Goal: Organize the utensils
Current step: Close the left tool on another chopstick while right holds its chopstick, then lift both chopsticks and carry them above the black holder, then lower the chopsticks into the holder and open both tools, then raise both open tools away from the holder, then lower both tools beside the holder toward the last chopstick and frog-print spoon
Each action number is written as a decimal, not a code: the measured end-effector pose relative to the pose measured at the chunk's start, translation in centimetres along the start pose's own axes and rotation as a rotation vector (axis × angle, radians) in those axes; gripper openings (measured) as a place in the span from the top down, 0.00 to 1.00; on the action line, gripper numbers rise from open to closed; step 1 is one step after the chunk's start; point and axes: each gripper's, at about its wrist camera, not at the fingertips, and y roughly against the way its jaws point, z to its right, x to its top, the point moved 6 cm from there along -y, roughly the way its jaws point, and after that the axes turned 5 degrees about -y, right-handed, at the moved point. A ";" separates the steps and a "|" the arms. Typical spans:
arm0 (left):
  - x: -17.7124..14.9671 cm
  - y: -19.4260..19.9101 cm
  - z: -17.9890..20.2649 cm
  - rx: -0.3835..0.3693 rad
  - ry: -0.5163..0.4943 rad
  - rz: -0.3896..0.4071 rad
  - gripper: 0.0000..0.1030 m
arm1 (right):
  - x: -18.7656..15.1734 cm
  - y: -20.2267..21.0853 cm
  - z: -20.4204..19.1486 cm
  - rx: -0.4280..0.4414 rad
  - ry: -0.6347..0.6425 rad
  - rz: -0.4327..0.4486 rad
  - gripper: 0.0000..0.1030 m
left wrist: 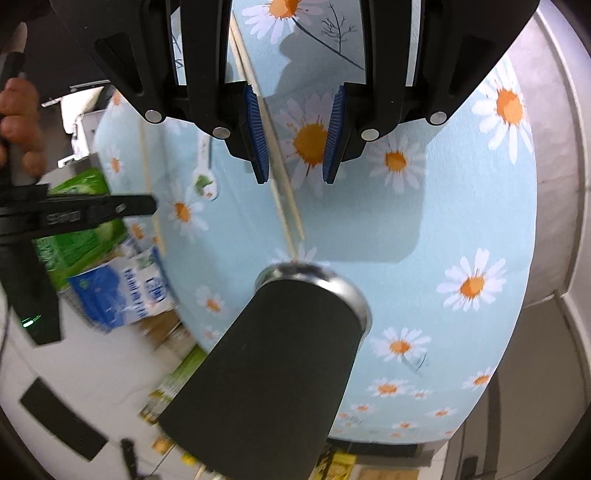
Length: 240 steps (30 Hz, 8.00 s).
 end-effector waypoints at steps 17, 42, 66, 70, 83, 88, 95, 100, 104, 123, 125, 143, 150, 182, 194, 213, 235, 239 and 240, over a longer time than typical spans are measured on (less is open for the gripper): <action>-0.5 -2.4 2.2 0.249 0.048 -0.175 0.82 | 0.4 0.7 0.9 0.164 0.159 -0.050 0.94; 0.6 -4.2 1.7 0.325 0.098 -0.227 0.96 | 0.6 1.2 -0.2 0.207 0.236 -0.064 0.94; 1.8 4.4 0.8 0.182 0.100 -0.024 0.96 | -1.4 4.6 -5.3 0.265 0.343 0.064 0.94; 2.6 5.5 1.4 0.167 0.088 0.014 0.96 | -1.2 5.5 -6.3 0.292 0.362 0.099 0.94; 7.0 11.1 3.9 0.105 0.021 0.201 0.96 | 0.5 9.8 -9.6 0.394 0.436 0.256 0.94; 9.3 12.4 4.7 0.097 -0.017 0.259 0.96 | 1.7 11.7 -10.6 0.409 0.463 0.331 0.94; 12.4 14.3 5.2 0.085 -0.043 0.352 0.96 | 4.3 14.7 -11.1 0.437 0.450 0.478 0.94; 14.2 15.1 5.5 0.086 -0.057 0.414 0.96 | 6.0 16.3 -11.4 0.470 0.429 0.552 0.94; 15.6 15.7 5.3 0.075 -0.050 0.480 0.96 | 7.4 17.8 -11.4 0.503 0.417 0.623 0.94; 20.1 19.2 6.7 0.082 -0.134 0.849 0.96 | 10.3 22.8 -12.5 0.607 0.428 0.928 0.94; 20.2 19.4 6.9 0.088 -0.148 0.891 0.96 | 10.4 23.0 -12.3 0.619 0.421 0.959 0.94; 18.8 15.0 5.2 0.068 -0.167 0.946 0.96 | 11.1 18.4 -11.9 0.575 0.394 0.934 0.94; 18.0 14.0 5.0 0.063 -0.151 0.896 0.94 | 10.7 17.3 -12.2 0.571 0.392 0.895 0.93; 13.1 17.9 5.9 0.067 -0.148 0.816 0.69 | 5.8 18.0 -7.1 0.490 0.319 0.834 0.62; 8.2 17.2 5.0 0.076 -0.115 0.687 0.69 | 1.4 15.9 -6.2 0.455 0.301 0.698 0.53; 1.7 11.0 1.4 0.003 -0.028 0.401 0.69 | -3.0 1.1 -3.4 0.423 -0.080 0.010 0.53; -0.9 7.4 -1.6 -0.103 0.024 0.268 0.69 | -8.4 -5.5 -3.6 0.283 -0.200 -0.237 0.69; -1.1 6.9 -1.6 -0.111 0.022 0.249 0.69 | -8.9 -6.2 -4.2 0.258 -0.198 -0.269 0.83; -1.1 6.8 -1.7 -0.113 0.022 0.244 0.69 | -8.9 -6.3 -4.5 0.250 -0.187 -0.271 0.84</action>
